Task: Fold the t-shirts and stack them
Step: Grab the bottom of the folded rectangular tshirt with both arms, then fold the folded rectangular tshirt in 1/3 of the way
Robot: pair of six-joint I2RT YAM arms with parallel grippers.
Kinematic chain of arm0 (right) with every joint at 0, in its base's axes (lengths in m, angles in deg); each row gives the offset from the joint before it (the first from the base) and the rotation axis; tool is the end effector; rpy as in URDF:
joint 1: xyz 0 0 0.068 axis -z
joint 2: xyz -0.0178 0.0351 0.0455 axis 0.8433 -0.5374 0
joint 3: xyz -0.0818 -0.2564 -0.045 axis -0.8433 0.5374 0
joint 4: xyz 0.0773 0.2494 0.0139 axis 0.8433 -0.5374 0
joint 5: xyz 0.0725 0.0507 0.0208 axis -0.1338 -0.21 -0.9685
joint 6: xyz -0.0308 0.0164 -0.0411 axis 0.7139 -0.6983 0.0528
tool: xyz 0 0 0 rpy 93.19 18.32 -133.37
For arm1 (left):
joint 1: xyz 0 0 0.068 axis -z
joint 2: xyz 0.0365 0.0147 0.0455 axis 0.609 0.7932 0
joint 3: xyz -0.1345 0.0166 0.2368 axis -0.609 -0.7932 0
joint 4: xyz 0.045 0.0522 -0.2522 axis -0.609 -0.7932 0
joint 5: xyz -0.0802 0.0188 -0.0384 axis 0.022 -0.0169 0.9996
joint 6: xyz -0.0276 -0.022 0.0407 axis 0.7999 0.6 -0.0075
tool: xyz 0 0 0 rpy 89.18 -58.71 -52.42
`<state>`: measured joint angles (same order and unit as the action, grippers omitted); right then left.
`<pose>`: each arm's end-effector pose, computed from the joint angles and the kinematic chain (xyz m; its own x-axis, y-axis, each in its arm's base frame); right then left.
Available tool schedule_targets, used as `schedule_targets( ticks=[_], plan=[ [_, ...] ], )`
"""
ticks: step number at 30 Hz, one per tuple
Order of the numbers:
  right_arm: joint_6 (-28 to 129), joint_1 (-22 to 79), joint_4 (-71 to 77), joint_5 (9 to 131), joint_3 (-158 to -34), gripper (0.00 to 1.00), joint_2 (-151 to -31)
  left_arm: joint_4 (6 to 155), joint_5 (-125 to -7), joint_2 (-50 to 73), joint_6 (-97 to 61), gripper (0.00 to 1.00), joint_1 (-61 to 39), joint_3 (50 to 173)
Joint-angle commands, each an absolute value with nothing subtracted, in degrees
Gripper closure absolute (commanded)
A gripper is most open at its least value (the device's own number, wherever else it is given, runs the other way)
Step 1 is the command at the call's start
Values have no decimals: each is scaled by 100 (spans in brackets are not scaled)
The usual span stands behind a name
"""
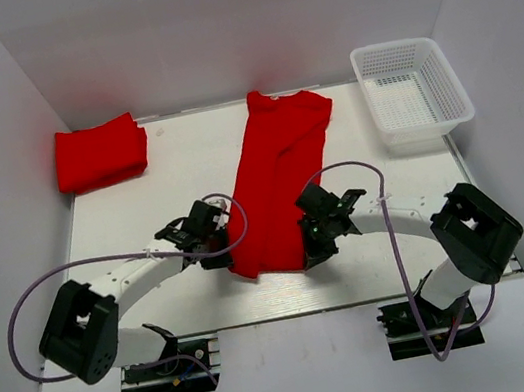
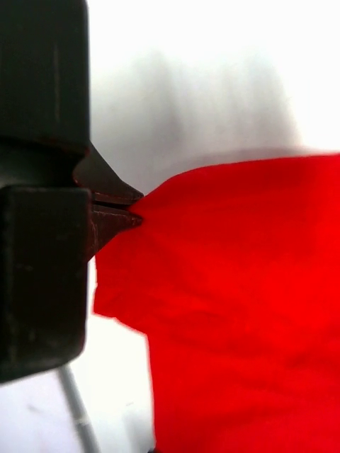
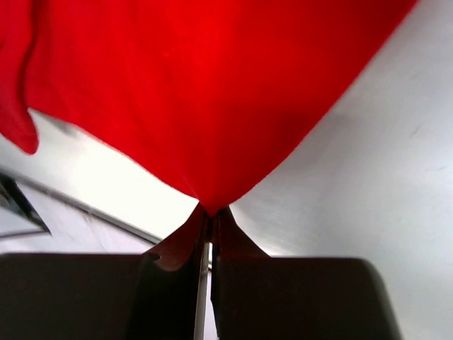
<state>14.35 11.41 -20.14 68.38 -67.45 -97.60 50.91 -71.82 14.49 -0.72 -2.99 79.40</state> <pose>0.1909 0.2066 0.1642 -0.9767 -0.0407 -0.2106 -0.1240 0.9081 0.3999 0.1978 -0.1380 0.1687 -0.9390 0.0575 -0.3390 0.1437 0.9613 -0.2350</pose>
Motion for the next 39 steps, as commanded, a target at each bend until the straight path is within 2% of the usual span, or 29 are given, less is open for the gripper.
schedule_targets(
  ticks=[1,7,11,20,39],
  plan=[
    [1659,942,-2193,6529,-6603,100,-9463,4673,-7008,861,136,100,-140,7841],
    [1808,854,-2368,6843,-6874,100,-9252,4163,-7341,666,259,100,-25,8473],
    [1826,906,-2587,7440,-7190,100,-9199,3987,-7772,1130,382,100,-86,9236],
    [1993,1284,-2922,8338,-7964,100,-9656,4145,-7896,2317,83,100,-139,10495],
    [2898,2400,-2922,8330,-9028,100,-10368,4506,-8484,3758,-515,100,-411,12437]
  ],
)
